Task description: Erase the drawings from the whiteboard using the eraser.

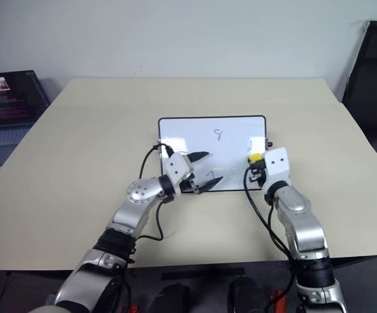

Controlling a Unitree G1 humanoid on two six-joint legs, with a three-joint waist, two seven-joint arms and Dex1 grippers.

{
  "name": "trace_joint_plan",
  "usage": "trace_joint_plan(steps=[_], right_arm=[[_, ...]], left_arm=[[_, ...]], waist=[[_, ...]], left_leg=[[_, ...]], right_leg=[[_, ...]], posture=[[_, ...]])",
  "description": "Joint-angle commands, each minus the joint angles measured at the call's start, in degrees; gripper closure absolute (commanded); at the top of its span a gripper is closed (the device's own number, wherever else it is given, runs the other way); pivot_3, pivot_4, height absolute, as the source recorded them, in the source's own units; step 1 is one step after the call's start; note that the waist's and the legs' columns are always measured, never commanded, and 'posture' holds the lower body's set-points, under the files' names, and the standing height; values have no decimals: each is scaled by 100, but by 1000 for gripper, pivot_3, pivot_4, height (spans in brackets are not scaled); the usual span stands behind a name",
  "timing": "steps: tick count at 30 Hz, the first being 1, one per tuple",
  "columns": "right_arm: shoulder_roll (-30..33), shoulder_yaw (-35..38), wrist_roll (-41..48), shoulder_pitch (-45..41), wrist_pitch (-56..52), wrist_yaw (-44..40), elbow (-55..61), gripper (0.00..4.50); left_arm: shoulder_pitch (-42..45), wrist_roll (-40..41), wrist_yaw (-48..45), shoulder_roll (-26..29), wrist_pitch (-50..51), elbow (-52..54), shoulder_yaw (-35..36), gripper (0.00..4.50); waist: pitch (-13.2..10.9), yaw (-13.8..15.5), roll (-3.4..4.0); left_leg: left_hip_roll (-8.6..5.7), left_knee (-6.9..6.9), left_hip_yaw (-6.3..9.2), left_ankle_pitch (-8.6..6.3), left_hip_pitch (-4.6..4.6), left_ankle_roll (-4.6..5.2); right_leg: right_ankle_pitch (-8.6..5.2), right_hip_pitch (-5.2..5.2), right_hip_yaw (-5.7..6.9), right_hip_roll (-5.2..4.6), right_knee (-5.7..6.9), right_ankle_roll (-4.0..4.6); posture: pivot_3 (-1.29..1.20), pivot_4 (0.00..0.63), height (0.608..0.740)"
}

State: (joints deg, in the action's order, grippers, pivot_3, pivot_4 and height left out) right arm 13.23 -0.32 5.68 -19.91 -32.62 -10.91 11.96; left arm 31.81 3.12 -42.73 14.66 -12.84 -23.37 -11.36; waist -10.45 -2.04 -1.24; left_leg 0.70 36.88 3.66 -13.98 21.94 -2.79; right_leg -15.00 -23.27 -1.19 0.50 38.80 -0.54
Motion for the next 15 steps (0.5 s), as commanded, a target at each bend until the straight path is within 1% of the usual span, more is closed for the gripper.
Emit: trace_joint_plan(steps=[1, 4, 8, 11, 15], right_arm=[[2, 203, -50, -410, 555, 81, -217, 3347], [-97, 330, -16, -666, 1000, 182, -457, 3347], [-147, 255, -63, -881, 1273, 167, -900, 3347], [-163, 146, -106, -957, 1228, 111, -1140, 3347], [-121, -26, -141, -834, 861, 12, -1202, 3347]], left_arm=[[127, 19, 36, -36, -82, 87, 69, 0], [142, 14, 31, -42, -88, 64, 76, 0], [134, 6, 39, -29, -83, 67, 89, 0], [119, -7, 65, -11, -70, 89, 107, 0], [64, -9, 81, 31, -49, 163, 132, 0]], waist=[[0, 7, 0], [-1, 15, 0], [-1, 19, 1], [-1, 24, 1], [-1, 14, 1]], left_leg=[[0, 0, 1, 0, 1, 0], [0, -10, 2, 0, 8, 0], [0, -21, 1, -1, 18, 1], [-1, -21, 1, -1, 19, 1], [0, -20, -1, -1, 12, 1]], right_leg=[[0, 0, 2, 0, 0, 0], [-1, -6, 3, 1, -9, 1], [-1, -8, 3, -1, -27, 1], [-1, -8, 2, -3, -29, 1], [-1, -8, -1, -3, -22, 2]], posture=[[0, 150, 740], [0, 150, 740], [0, 150, 740], [0, 150, 740], [0, 150, 740]])
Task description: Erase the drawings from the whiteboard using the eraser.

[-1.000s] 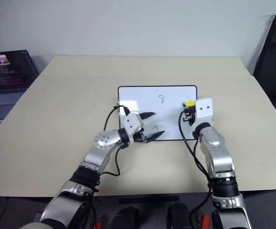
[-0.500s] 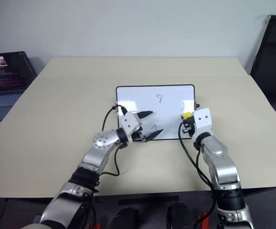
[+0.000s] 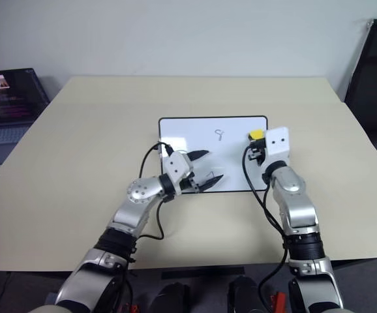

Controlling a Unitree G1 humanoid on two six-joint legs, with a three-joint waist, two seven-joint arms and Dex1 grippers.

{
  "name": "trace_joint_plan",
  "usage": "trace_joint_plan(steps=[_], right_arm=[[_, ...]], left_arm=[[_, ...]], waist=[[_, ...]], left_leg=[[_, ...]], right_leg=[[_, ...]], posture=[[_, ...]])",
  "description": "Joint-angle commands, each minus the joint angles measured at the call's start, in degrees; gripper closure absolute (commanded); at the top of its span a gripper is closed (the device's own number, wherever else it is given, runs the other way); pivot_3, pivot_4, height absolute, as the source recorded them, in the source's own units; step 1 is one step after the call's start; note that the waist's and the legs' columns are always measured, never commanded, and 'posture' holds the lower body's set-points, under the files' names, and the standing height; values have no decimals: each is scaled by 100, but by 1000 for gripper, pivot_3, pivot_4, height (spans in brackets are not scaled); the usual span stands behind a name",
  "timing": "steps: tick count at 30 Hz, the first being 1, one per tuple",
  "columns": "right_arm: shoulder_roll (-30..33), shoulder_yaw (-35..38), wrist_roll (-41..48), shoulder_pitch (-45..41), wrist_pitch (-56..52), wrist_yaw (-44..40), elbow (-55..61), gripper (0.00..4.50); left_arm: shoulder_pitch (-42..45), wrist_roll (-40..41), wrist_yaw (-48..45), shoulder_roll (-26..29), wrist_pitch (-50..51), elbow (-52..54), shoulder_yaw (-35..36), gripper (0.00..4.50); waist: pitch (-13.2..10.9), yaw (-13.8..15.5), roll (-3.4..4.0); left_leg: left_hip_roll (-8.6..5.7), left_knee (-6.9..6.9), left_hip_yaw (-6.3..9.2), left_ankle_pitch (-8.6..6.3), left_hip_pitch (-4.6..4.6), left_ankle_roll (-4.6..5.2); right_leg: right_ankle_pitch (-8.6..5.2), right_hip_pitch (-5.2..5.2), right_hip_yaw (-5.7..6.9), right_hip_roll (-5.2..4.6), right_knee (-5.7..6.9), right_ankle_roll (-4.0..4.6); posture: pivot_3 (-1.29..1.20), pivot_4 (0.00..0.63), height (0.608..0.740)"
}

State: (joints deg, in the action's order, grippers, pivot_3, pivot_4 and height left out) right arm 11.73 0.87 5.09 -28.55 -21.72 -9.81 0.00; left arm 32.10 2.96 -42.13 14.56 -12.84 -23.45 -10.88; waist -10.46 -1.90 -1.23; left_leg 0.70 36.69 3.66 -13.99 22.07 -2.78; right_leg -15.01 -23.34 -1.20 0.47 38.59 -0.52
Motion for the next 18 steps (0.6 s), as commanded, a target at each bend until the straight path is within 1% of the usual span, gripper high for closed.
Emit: trace_joint_plan(steps=[1, 10, 15, 18], right_arm=[[35, -154, -74, 86, -277, -111, 2, 3347], [229, -202, -42, 839, -1101, -220, 775, 3347], [148, -274, 0, 1504, -1506, -177, 1438, 3347], [117, -326, -11, 1664, -1571, -152, 1683, 3347]], left_arm=[[24, 6, 27, 49, -43, 185, 84, 0], [-65, 15, 35, 75, -20, 292, 49, 0], [2, 8, -5, 37, -58, 221, 9, 0], [34, 8, -25, 6, -78, 182, -6, 0]], waist=[[0, -1, 0], [2, 1, -3], [4, 2, -6], [4, -4, -6]], left_leg=[[0, 0, 0, 0, -2, 0], [2, 18, 2, 1, -16, 0], [1, 19, 4, 1, -15, 0], [2, 19, 2, 1, -16, 0]], right_leg=[[0, 0, 0, 0, 2, 0], [0, 12, 0, 2, 19, -1], [1, 14, 2, 2, 17, -3], [1, 13, 0, 2, 16, -3]], posture=[[0, 150, 740], [0, 150, 740], [0, 150, 740], [0, 150, 740]])
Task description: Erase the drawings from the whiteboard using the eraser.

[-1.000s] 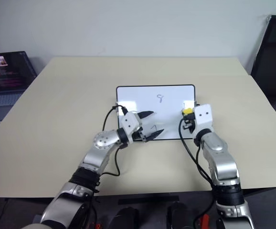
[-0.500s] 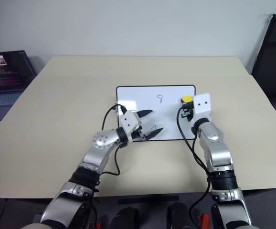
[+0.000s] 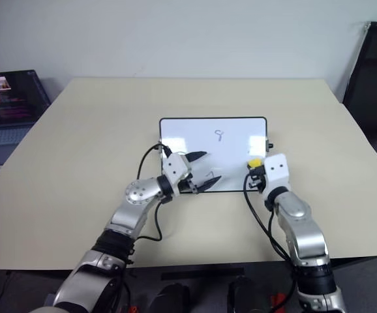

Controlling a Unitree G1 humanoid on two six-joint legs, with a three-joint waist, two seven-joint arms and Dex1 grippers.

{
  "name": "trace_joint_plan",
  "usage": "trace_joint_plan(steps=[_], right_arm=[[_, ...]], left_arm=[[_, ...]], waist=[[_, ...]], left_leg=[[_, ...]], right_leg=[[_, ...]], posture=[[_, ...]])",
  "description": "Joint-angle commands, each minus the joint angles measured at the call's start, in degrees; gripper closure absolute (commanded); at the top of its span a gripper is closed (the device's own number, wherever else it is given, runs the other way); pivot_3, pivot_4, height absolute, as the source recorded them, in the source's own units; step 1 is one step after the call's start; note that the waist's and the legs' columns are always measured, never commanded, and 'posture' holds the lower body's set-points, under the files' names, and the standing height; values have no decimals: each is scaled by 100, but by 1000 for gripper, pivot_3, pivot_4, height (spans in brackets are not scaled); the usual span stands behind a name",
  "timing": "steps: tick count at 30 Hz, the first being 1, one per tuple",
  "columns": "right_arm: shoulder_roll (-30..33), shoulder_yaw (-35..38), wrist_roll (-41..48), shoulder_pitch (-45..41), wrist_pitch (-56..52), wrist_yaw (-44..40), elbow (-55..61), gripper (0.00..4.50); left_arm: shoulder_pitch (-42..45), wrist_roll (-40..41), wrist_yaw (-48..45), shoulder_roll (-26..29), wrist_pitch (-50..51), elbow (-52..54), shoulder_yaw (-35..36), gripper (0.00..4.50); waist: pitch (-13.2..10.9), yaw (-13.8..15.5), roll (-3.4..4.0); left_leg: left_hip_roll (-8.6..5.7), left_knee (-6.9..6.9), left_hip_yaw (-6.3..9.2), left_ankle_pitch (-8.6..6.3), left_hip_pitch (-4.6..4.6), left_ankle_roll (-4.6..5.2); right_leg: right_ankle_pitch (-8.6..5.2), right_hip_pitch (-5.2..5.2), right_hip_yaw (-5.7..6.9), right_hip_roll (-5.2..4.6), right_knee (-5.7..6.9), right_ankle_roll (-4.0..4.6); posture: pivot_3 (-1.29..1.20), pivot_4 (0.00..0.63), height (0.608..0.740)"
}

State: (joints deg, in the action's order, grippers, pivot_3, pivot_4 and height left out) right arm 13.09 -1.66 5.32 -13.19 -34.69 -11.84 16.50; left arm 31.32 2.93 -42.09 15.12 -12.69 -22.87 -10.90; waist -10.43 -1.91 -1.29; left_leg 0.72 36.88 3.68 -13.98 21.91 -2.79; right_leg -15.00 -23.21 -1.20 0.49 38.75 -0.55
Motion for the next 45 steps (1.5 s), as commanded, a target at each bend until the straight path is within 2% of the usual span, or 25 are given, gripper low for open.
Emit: trace_joint_plan(steps=[1, 11, 22, 31, 36, 45], right_arm=[[-18, -55, -35, 118, -255, 56, 59, 3347], [-57, 291, -23, -756, 695, 157, -459, 3347], [-272, -111, -212, -1381, 1091, 101, -1494, 3347], [83, -178, -256, -865, 425, -132, -1082, 3347], [333, -182, -196, -224, -106, -292, -548, 3347], [395, 191, -117, -157, 45, -221, -259, 3347]], left_arm=[[120, 6, -31, -63, -99, 111, -8, 0], [211, -15, -60, -149, -138, -22, -1, 0], [146, -17, -22, -50, -133, 53, 89, 0], [-10, 4, 61, 65, -41, 266, 110, 0], [-100, 11, 104, 68, 22, 375, 85, 0], [-87, 27, 49, 46, 81, 398, 56, 0]], waist=[[0, -4, 0], [-6, -3, -4], [-6, -22, -4], [-5, -19, -4], [-3, 11, -8], [-4, 10, -10]], left_leg=[[0, 1, 0, 0, 0, 0], [-2, -3, -2, 0, 7, 0], [-1, -29, -12, 0, 10, 0], [3, -19, -9, 1, -4, 1], [1, -19, -11, 0, -2, 0], [-1, 0, -10, 1, -1, 1]], right_leg=[[0, 0, 0, 0, 0, 0], [1, -6, 1, 0, -4, -2], [1, -12, -9, -1, -26, -1], [0, -7, -9, 5, -4, 0], [0, -3, -10, 0, -14, -1], [3, 2, -9, -1, -14, -5]], posture=[[0, 150, 740], [0, 150, 740], [0, 150, 740], [0, 150, 740], [0, 150, 740], [0, 150, 740]])
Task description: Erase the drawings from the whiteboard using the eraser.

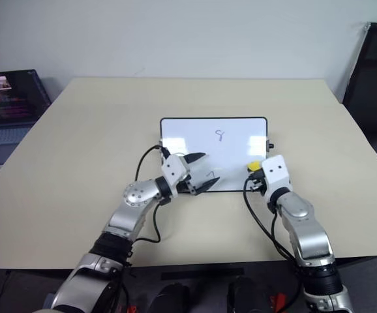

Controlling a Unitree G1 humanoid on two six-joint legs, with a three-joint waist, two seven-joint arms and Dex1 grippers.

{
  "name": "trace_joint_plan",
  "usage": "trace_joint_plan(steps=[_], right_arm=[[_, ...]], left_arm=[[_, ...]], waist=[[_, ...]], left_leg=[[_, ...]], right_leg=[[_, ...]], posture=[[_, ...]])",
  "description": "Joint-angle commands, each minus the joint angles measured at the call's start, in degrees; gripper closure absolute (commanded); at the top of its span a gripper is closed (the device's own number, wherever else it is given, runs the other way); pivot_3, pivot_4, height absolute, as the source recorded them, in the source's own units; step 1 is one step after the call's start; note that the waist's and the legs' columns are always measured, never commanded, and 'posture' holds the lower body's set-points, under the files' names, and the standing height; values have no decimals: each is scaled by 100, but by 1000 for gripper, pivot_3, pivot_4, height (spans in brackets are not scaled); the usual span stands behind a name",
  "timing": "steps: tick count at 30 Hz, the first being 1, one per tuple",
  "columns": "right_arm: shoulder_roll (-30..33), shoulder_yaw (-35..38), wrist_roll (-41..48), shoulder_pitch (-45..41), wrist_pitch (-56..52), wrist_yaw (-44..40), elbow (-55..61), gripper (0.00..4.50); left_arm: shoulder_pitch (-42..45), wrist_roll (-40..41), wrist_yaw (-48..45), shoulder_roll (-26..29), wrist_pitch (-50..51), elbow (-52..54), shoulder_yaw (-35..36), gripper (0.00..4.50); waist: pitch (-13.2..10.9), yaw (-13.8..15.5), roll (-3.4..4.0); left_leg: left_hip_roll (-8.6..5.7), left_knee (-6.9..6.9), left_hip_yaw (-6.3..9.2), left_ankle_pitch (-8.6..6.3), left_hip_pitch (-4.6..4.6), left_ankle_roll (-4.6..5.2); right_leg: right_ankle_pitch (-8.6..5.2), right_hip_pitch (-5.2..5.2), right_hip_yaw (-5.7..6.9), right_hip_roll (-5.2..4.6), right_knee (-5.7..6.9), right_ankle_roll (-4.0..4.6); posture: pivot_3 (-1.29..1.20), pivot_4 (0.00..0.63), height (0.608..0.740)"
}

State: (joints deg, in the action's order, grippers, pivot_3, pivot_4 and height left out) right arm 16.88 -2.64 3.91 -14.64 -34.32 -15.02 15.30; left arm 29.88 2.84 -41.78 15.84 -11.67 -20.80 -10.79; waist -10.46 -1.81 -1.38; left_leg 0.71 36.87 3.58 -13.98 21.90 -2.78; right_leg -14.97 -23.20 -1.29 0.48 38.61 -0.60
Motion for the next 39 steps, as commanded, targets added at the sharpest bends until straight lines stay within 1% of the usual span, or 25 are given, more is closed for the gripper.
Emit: trace_joint_plan(steps=[1, 4, 7, 12, 16, 21, 24, 26, 29, 33, 39], right_arm=[[-4, 336, 42, -65, 148, 118, -133, 3347], [-82, 499, 147, -181, 395, 161, -81, 3347], [-20, 627, 244, -182, 551, 64, -46, 3347], [4, 545, 229, -368, 777, -39, -227, 3347], [-280, 331, 165, -997, 1107, 36, -742, 3347], [-713, 175, 108, -1874, 1464, 150, -1665, 3347], [-948, 104, 65, -2590, 1811, 185, -2410, 3347], [-1050, 65, 49, -2879, 2018, 153, -2766, 3347], [-1096, -84, -54, -3160, 2172, 30, -3204, 3347], [-988, -164, -179, -3258, 2084, -62, -3483, 3347], [-906, -163, -199, -3109, 1972, -124, -3378, 3347]], left_arm=[[68, 39, 22, -32, -23, 185, 51, 0], [55, 48, 64, -50, -19, 218, 73, 0], [28, 27, 102, -41, -32, 243, 89, 0], [180, -178, 571, 43, -237, 128, 259, 0], [320, -407, 1076, 153, -437, -12, 445, 0], [393, -386, 1000, 180, -499, -192, 427, 0], [392, -369, 970, 159, -506, -208, 415, 0], [380, -365, 955, 146, -503, -207, 403, 0], [352, -362, 954, 139, -496, -170, 401, 0], [278, -338, 926, 177, -464, -85, 419, 0], [204, -343, 922, 226, -414, 12, 452, 0]], waist=[[-1, 1, -1], [-2, 1, -3], [-4, 1, -2], [-5, -10, -1], [-5, -20, 0], [-6, 3, 1], [-6, 11, 2], [-6, 13, 2], [-6, 11, 2], [-6, 13, 2], [-6, 14, 2]], left_leg=[[-1, 0, 1, 0, 2, 0], [-3, -1, 1, 0, 8, 0], [-3, -9, 2, 0, 14, 0], [0, -38, 2, 0, 19, 0], [1, -50, 0, 0, 19, 0], [0, -72, 1, 0, 17, 0], [-3, -77, 1, 0, 29, 0], [-2, -77, 0, 0, 42, 0], [-2, -79, 7, 0, 45, 0], [0, -79, 13, 0, 47, 0], [-1, -74, 15, 1, 44, 1]], right_leg=[[0, 0, 0, 0, -1, -1], [2, -3, -1, 0, -3, -3], [2, -9, 0, 0, -8, -4], [2, -13, 1, 1, -36, -3], [4, -13, 0, 1, -48, -4], [4, -13, 2, 1, -62, -4], [6, -22, 4, -7, -64, -1], [21, -34, 4, -12, -61, 25], [22, -35, 14, -12, -62, 27], [23, -35, 18, -15, -58, 28], [24, -33, 21, -21, -49, 30]], posture=[[0, 150, 740], [0, 150, 740], [0, 150, 740], [0, 150, 740], [0, 150, 740], [0, 150, 740], [0, 150, 740], [0, 150, 740], [0, 150, 740], [0, 150, 740], [0, 150, 740]])
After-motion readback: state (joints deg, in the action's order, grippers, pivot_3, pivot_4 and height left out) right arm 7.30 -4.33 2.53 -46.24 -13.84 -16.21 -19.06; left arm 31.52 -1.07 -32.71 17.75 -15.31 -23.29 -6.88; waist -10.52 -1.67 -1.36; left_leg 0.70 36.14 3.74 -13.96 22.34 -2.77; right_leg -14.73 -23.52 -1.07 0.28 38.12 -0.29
